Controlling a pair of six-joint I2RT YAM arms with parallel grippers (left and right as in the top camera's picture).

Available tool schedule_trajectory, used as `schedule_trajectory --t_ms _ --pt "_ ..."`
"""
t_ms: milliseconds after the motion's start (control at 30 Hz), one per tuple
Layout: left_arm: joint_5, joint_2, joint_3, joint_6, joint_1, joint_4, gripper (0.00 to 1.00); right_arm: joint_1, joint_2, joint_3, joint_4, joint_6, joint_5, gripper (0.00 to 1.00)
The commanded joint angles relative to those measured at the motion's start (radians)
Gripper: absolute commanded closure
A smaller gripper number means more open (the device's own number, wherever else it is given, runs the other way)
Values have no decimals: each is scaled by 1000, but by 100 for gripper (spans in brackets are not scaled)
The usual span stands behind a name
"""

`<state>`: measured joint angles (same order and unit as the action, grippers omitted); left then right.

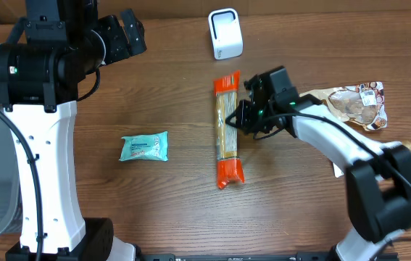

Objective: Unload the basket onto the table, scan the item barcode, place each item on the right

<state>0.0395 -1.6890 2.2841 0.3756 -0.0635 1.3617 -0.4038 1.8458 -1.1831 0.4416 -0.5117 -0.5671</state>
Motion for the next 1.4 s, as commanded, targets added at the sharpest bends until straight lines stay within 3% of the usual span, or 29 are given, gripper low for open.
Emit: schedule_trajectory --t_ms 0,233,433,633,967,1167,1367 --pt "-10 -6 6 14 3 -3 0 0 64 -2 -11 12 -30 96" --pt "-10 -6 6 14 3 -3 1 -24 167 -2 41 25 -48 95" --pt "-10 -6 6 14 3 -3 0 -81 232 -2 39 14 -128 71" --pt "-10 -6 6 14 3 -3 0 -100 232 -2 62 -16 -138 60" --pt "-10 -6 6 14 3 -3 0 -115 232 -1 61 -58 -104 60" --pt "-10 -6 6 14 3 -3 0 -153 232 -1 19 -186 36 54" --pt "-10 -6 6 14 3 -3 0 -217 232 -1 -3 -271 203 54"
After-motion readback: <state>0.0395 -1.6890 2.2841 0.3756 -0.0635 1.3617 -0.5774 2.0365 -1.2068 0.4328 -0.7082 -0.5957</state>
